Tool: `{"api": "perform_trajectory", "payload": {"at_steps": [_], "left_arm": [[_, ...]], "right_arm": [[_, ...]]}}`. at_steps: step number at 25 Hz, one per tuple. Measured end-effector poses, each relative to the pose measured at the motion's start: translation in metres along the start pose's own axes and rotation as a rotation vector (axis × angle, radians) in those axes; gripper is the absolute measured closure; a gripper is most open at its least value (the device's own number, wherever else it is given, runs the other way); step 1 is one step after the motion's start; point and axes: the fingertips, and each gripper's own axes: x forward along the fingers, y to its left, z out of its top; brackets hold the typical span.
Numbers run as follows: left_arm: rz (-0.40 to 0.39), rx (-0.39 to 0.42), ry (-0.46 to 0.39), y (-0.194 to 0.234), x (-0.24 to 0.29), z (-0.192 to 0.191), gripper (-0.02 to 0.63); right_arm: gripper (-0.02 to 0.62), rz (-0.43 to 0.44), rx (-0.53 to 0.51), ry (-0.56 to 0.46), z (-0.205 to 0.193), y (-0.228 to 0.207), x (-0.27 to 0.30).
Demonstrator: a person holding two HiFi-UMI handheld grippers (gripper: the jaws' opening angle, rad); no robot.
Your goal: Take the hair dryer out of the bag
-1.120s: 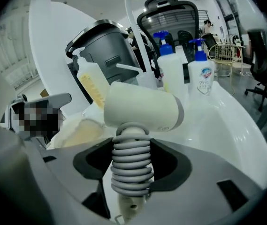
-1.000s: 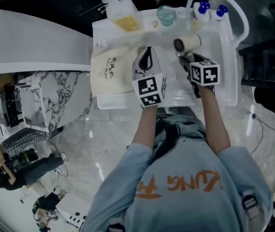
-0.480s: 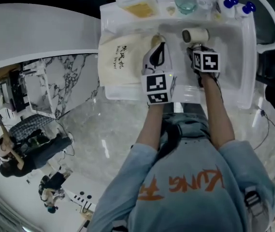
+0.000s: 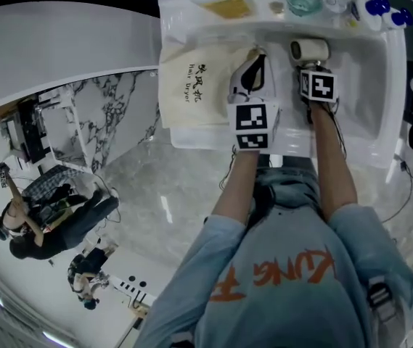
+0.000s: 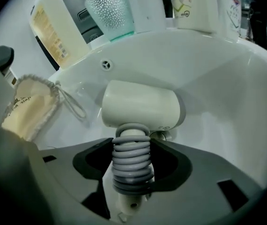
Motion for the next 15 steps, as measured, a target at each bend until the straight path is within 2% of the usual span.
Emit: {"api": "perform_trajectory", "payload": {"at_steps": [8,15], "left_arm": [[-0.010,-0.011,0.007,0.003,-0.001,-0.001,0.603],[0.013,-0.081,-0.044,0.000,-0.003,0.006,0.603]], "right_arm": [[0.355,0.001,0.031,0.008,-0.002,0.003,0.014],[0.370,0.072,0.148,-0.164,0.028,0.009,-0.035]]}}
